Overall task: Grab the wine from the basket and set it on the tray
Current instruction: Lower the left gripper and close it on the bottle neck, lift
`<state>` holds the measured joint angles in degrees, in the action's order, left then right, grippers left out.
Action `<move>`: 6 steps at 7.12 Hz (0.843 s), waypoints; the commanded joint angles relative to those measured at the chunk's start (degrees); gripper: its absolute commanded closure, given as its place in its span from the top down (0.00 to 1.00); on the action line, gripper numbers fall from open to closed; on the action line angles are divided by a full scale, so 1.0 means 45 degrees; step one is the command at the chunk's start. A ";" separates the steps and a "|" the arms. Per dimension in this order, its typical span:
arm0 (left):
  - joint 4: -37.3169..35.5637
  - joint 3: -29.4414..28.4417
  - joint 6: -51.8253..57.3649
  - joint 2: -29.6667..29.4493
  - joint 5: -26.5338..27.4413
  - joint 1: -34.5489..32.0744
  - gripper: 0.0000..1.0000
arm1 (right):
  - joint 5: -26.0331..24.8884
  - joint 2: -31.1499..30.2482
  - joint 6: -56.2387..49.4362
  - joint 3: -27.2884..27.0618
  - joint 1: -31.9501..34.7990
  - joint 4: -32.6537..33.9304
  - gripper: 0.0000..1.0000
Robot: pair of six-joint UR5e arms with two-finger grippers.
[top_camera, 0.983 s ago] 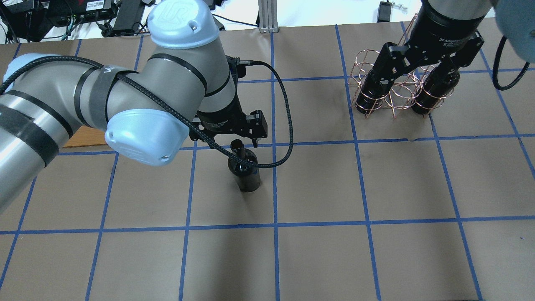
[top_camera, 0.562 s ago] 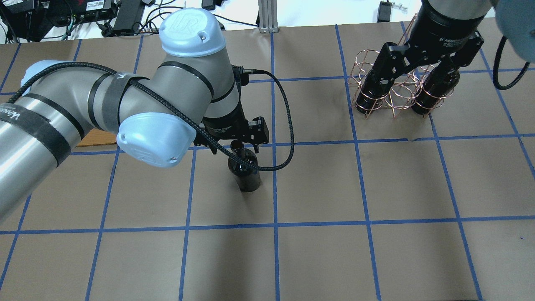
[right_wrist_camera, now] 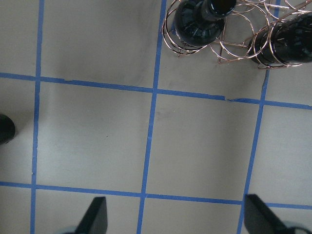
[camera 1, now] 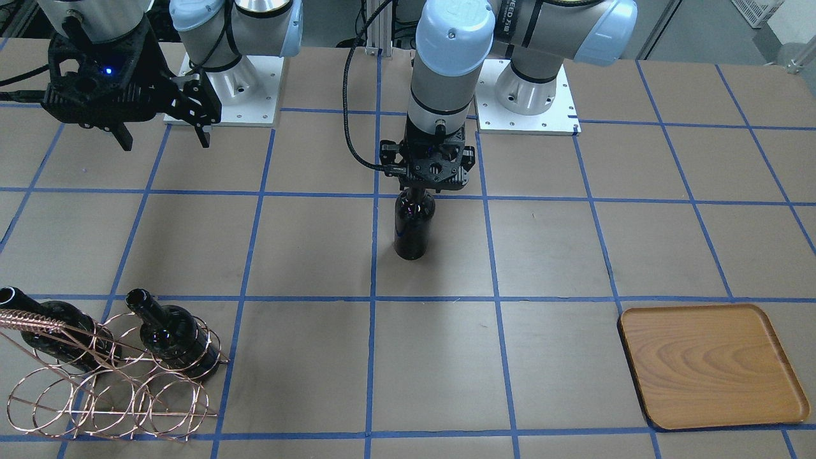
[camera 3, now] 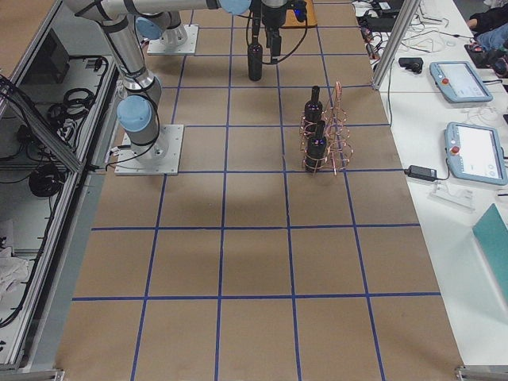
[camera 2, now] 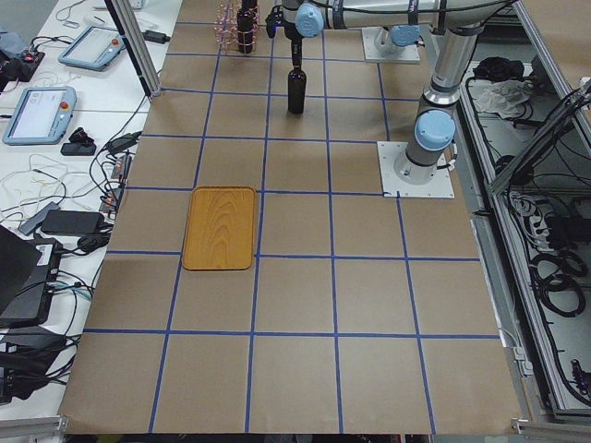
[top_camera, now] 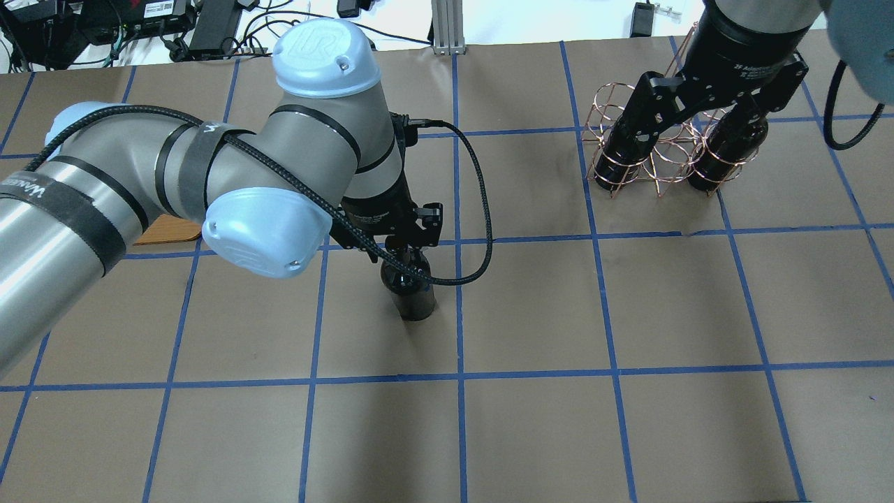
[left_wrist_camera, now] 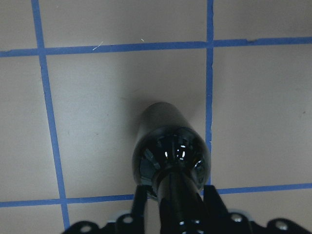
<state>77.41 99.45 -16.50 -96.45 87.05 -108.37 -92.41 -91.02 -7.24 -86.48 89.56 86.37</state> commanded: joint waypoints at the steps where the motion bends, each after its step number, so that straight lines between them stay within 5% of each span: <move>1: -0.0035 -0.0067 0.0033 0.0046 0.0010 0.0000 0.17 | 0.0008 0.0011 -0.0031 0.0000 0.0000 0.0180 1.00; 2: -0.0712 -0.0203 0.0110 0.0085 0.0029 0.0097 0.00 | -0.0030 0.0011 -0.0050 0.0000 0.0000 0.0105 1.00; 4: -0.0507 -0.1096 0.0111 0.0457 0.0360 0.1086 0.00 | -0.0030 0.0011 -0.0031 0.0000 -0.0019 0.0143 1.00; 6: 0.1111 -0.2561 0.2826 -0.0029 0.0187 0.3522 0.00 | -0.0011 -0.0009 -0.0011 0.0000 -0.0019 0.0201 1.00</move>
<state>78.84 91.61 -11.06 -95.42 88.26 -98.74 -92.48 -91.01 -7.32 -86.48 89.48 87.20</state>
